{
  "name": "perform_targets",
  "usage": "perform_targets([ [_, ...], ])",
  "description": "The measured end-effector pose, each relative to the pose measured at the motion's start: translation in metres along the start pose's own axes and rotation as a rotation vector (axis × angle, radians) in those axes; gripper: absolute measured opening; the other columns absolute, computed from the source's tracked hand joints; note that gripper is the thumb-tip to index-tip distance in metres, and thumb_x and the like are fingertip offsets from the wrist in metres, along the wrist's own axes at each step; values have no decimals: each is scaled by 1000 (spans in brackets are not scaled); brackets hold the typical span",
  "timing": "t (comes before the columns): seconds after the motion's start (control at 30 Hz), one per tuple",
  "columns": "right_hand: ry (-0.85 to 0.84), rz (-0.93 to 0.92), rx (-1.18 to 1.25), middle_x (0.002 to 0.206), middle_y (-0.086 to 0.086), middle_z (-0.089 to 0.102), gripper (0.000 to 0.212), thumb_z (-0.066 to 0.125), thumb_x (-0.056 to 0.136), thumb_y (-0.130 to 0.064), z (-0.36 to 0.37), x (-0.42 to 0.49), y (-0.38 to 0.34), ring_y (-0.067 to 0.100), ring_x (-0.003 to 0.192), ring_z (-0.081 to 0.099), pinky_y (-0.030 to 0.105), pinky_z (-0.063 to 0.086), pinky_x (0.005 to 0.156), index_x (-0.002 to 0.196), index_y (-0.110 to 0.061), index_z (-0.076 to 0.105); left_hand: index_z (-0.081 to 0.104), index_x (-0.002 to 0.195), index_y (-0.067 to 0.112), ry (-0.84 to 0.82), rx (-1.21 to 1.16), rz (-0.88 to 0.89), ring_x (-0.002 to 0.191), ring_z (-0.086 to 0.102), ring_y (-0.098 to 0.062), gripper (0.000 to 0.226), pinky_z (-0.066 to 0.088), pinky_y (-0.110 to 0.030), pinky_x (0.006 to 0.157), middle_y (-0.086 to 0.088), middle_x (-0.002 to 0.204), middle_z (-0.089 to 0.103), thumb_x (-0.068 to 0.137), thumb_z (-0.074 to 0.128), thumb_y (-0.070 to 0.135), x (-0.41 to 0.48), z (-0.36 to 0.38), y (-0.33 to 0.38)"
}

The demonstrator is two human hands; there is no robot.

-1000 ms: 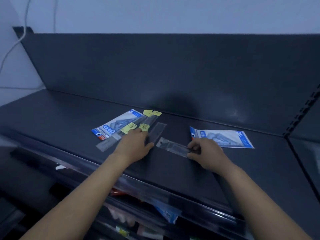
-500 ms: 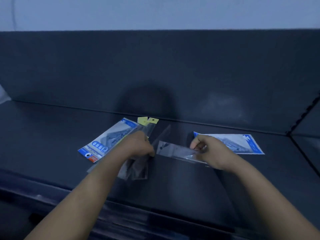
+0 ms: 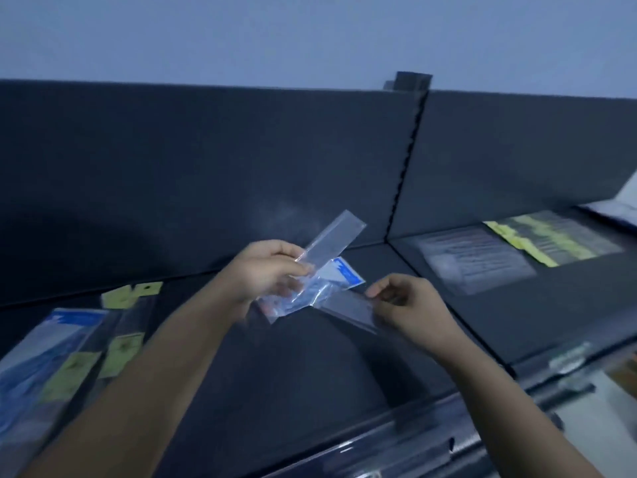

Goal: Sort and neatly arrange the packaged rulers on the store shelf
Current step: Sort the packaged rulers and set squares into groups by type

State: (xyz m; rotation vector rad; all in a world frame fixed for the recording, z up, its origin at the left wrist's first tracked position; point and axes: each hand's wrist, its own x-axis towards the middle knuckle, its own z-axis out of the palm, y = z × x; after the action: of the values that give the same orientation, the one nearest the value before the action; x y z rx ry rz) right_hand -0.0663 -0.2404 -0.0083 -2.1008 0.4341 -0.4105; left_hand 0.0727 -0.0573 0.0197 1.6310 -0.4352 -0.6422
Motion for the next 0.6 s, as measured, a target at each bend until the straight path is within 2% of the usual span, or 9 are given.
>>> perform_targets([
  [0.1,109,-17,-187,75,-8,66,18,60,80,-4,-52,-3,22,1,64,57,9,41,54,78,-21,65,64,106,7,-92,-68,-38,62,62,-17,26,47,-26,60,-9,82,72,81,73,6,17,57,10],
  [0.23,97,-6,-347,74,-13,61,21,56,81,-5,-121,-3,68,2,67,55,14,40,54,81,-26,60,63,108,15,-93,54,-64,56,58,-12,39,46,-21,53,0,75,70,73,81,15,39,135,8],
  [0.3,72,-15,-392,75,-13,61,22,55,83,-6,-153,-1,94,3,68,55,17,42,56,82,-27,60,61,108,12,-59,116,-46,49,54,-9,44,42,-18,46,-2,80,69,70,84,10,52,176,5],
  [0.4,31,-48,-407,77,-16,58,20,54,86,-7,-200,8,134,-1,69,53,12,39,54,84,-26,60,57,105,6,16,195,-9,38,48,-7,42,34,-14,36,-8,87,67,71,81,1,72,232,4],
  [0.5,-41,-85,-368,78,-13,62,19,55,86,-5,-237,20,161,2,70,57,9,40,53,83,-22,62,60,100,11,96,270,-2,44,51,-10,36,40,-19,46,-9,91,66,71,82,11,87,267,3],
  [0.6,-113,-109,-320,80,-9,64,20,55,84,-1,-257,34,176,6,71,59,8,42,57,83,-19,64,62,87,12,189,325,18,49,50,-8,22,42,-17,49,0,77,61,71,78,15,93,285,2],
])
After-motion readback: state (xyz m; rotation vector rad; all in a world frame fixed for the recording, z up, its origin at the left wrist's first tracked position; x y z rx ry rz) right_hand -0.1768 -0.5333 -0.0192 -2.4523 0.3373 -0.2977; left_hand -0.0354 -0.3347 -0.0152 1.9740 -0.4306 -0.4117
